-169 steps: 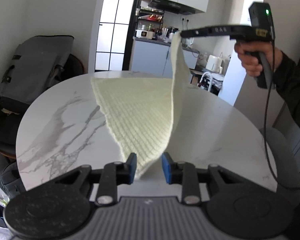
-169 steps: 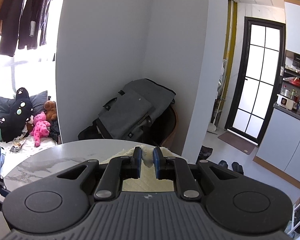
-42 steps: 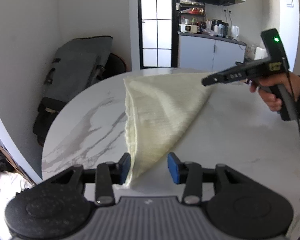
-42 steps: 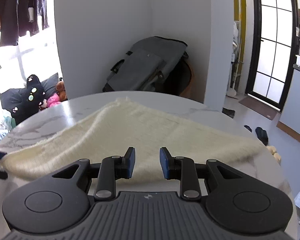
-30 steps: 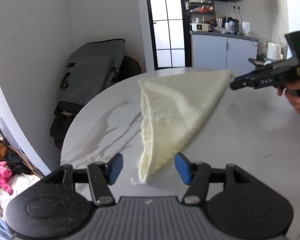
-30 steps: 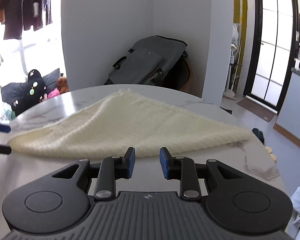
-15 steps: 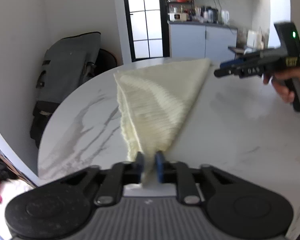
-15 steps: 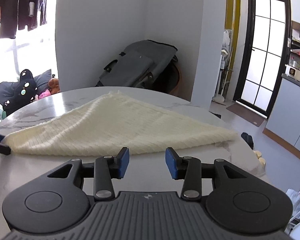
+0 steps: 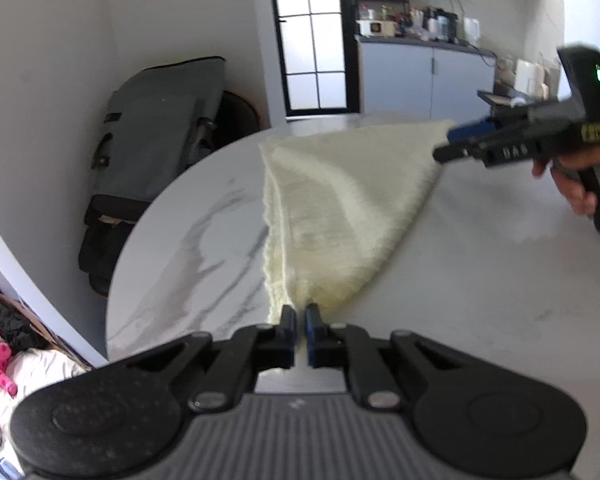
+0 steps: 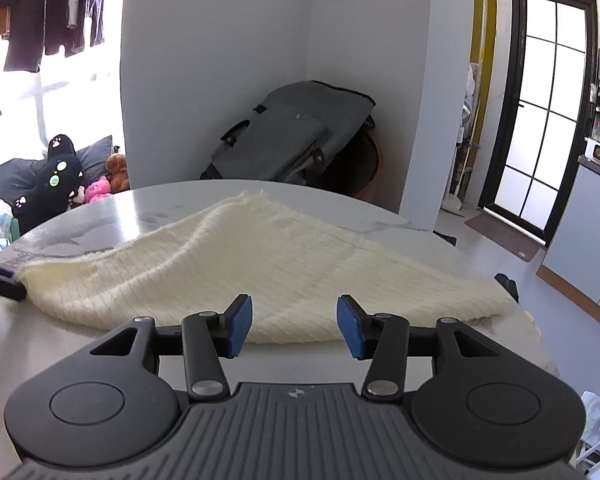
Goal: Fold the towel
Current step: 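Lift the triangle tip high with the left gripper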
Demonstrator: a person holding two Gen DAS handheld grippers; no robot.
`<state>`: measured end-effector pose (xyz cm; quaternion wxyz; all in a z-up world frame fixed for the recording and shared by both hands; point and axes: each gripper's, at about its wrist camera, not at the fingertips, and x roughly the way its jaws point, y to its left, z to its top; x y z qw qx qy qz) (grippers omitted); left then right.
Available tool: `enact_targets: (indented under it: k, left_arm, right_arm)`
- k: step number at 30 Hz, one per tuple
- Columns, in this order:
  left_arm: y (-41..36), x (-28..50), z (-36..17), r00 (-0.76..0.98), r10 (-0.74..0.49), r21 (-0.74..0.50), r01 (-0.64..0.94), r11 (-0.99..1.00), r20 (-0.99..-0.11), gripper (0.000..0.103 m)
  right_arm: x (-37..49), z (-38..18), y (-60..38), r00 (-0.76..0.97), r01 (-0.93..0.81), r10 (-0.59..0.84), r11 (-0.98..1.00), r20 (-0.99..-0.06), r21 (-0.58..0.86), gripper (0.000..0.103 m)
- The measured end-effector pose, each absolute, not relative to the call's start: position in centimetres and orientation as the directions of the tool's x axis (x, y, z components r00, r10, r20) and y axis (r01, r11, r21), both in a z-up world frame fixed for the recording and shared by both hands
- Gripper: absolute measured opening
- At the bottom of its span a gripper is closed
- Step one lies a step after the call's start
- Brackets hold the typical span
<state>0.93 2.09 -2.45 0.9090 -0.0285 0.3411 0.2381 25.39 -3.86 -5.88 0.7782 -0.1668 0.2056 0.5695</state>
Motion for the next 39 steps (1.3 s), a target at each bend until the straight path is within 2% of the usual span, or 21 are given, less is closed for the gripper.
enact_targets:
  k: [12,25,29,39]
  left_arm:
    - [4.4,0.1,1.5,0.714,0.386,0.041,-0.449,0.893,-0.584,0.005]
    - [4.6,1.2,3.8,0.709,0.405,0.093,-0.436,0.895,-0.577,0.005]
    - [4.4,1.7,4.0,0.7,0.404,0.108,-0.426,0.898,-0.589,0.005]
    - [5.1,2.2,5.0,0.705,0.426,0.105,-0.451,0.887,-0.567,0.005]
  right_arm:
    - [25.1,-5.9,-3.1,0.257,-0.957,0.818,0.29,-0.515,-0.016,0.052]
    - [26.4,-6.2,-1.8,0.221,-0.95,0.816,0.304,-0.534,0.072,0.052]
    - [26.0,-6.0,-1.9,0.213,-0.96,0.835,0.275,-0.507,0.049,0.052]
    - [24.7,-6.4,-1.2,0.19,-0.972,0.83,0.234,-0.525,0.018,0.052]
